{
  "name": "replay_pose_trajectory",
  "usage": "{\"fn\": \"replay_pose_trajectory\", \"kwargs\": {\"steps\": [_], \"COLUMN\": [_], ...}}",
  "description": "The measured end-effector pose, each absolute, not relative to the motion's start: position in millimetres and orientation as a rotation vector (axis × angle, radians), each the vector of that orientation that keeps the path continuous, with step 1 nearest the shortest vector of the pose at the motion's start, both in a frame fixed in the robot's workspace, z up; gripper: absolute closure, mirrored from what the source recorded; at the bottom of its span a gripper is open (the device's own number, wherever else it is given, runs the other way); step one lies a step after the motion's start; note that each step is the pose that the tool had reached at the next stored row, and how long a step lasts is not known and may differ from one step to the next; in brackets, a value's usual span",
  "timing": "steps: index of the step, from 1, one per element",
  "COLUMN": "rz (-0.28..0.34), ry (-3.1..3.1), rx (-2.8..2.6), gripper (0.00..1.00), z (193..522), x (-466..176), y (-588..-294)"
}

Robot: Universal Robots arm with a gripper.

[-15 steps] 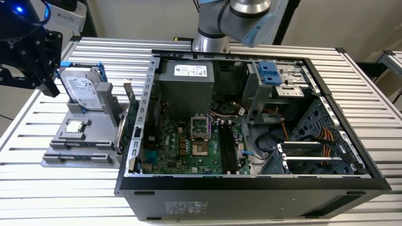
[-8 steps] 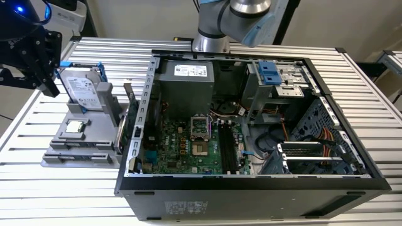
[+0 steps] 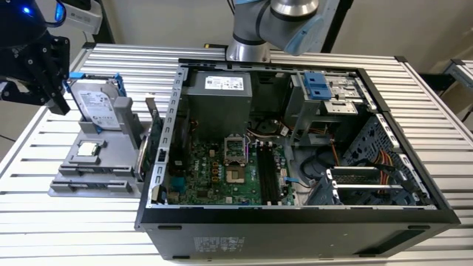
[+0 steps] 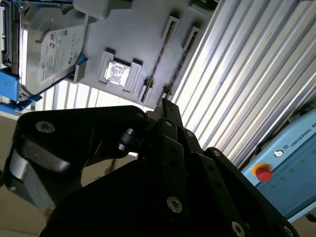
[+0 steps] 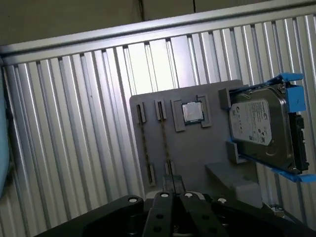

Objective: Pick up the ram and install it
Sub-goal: 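Pick up the ram and move it above insertion slot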

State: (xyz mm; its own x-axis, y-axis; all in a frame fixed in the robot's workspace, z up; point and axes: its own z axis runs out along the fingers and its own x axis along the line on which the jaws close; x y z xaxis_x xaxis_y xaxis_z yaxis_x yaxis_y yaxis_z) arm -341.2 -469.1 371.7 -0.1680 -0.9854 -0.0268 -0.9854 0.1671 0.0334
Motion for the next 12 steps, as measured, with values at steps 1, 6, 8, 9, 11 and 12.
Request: {"fn": "replay_pose_trajectory", "kwargs": {"steps": [1,6,8,9,11,12], "rz": [-0.067,-0.064,-0.063,-0.063,-0.062,-0.061], "ry": [-2.387,-2.313,-2.284,-2.270,-2.241,-2.227], "rx": [2.040,2.122,2.152,2.167,2.196,2.210], "gripper": [1.00,1.00,1.00,1.00,1.00,1.00], "z": [371.5,370.9,370.6,370.5,370.3,370.2], "x": [-341.3,-341.3,-341.3,-341.3,-341.3,-341.3], "y": [-469.1,-469.1,-469.1,-469.1,-469.1,-469.1]}}
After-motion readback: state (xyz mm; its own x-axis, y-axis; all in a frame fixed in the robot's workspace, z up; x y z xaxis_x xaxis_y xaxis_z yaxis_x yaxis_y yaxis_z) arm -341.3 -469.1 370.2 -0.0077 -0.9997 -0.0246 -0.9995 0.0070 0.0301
